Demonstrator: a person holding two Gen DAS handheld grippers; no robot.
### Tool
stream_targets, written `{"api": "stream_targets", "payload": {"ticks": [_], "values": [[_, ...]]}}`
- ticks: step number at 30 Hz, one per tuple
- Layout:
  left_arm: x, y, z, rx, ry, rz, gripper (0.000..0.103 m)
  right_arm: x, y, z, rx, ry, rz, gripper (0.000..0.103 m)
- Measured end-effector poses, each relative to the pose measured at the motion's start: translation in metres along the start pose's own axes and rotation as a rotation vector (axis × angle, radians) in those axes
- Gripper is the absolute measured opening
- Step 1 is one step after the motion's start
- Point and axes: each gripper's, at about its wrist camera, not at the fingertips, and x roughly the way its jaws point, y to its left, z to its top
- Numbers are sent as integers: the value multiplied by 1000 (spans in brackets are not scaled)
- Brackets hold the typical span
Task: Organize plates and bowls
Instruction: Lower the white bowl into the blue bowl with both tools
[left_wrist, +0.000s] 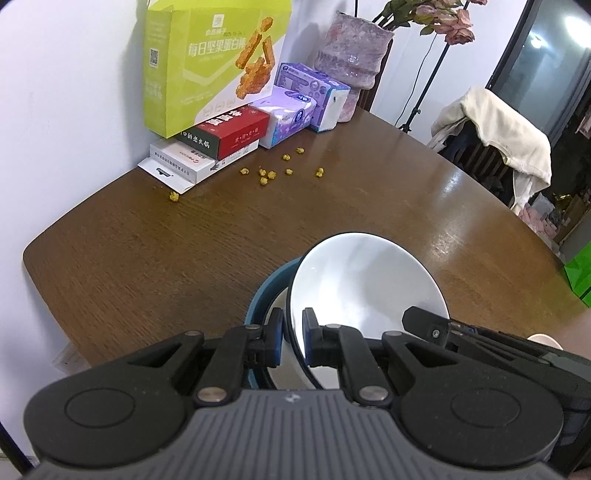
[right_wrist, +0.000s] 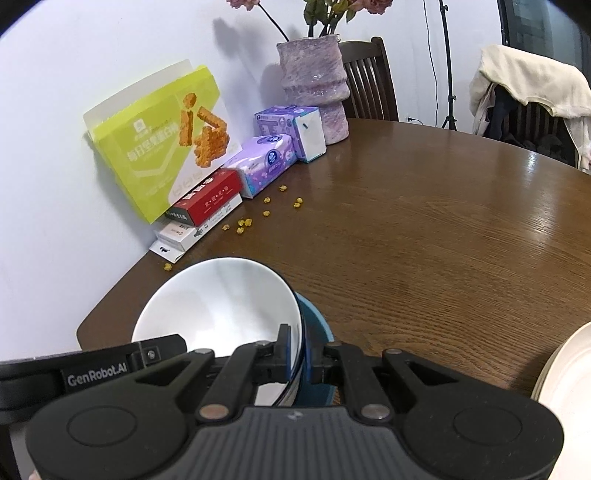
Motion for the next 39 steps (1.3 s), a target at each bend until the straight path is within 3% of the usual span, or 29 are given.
{"api": "stream_targets", "payload": {"ticks": [31,39], "values": [[3,9,1,-26,47,-30,12,-4,-3,0,25,-4,32,10],[2,9,2,-28,52,-24,12,-7,-1,1,20,-8,15,6]]}}
